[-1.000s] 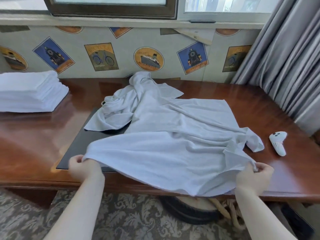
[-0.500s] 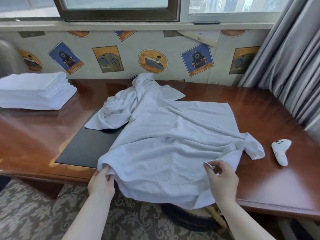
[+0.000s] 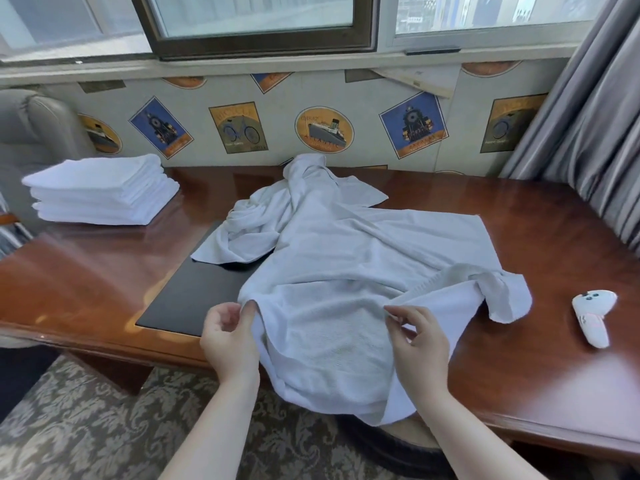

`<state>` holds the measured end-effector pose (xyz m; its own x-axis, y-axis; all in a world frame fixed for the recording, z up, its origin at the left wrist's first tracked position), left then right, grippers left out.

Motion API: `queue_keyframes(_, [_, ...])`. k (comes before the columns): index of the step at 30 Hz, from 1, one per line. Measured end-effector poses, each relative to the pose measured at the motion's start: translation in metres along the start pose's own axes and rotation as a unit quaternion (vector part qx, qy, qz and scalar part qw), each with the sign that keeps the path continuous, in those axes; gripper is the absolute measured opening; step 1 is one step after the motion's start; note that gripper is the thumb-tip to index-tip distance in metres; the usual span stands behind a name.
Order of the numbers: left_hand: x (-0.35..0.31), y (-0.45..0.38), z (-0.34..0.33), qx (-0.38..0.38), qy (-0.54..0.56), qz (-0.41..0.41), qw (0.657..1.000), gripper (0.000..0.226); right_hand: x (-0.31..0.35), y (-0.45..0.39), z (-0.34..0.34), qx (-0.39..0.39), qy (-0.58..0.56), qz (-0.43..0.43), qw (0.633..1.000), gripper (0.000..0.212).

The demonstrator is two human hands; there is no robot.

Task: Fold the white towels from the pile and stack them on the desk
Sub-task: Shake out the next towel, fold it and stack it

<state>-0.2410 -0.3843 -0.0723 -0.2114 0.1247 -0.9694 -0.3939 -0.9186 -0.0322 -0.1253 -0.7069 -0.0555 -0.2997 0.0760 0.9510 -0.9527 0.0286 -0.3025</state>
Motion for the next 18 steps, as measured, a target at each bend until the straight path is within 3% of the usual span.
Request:
queue_keyframes(4, [-0.001,-0.012,-0.010,0.047,0.016,0.011,0.999,0.008,0.012,0.009,-0.029,0.052,-0.009,0.022,0.998,0.023])
queue_keyframes(7, [-0.006,0.001,-0.036,0.173,0.079,0.027,0.981,0.015,0.010,0.014,-0.056,0.098,-0.040,-0.033,0.994,0.034])
queue_keyframes(10, [-0.009,0.034,-0.060,0.288,0.080,0.031,0.954,0.018,0.011,0.006,-0.060,0.070,-0.101,-0.079,0.989,0.036])
queue_keyframes(18, [-0.033,0.071,-0.085,0.398,0.072,0.005,0.914,0.003,0.014,0.009,-0.063,0.097,-0.183,-0.108,0.972,0.027])
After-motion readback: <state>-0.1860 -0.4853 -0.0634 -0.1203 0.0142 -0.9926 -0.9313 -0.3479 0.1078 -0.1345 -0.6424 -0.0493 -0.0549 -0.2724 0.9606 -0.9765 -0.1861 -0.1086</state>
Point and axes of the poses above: each hand's wrist, its own y-axis away from the middle knuckle, its own z-axis out of the back of the hand, x = y × z, the point moved 10 cm from there along -y, towards the middle knuckle, and after that the axes turned 15 degrees about -y, right-handed, at the moved point
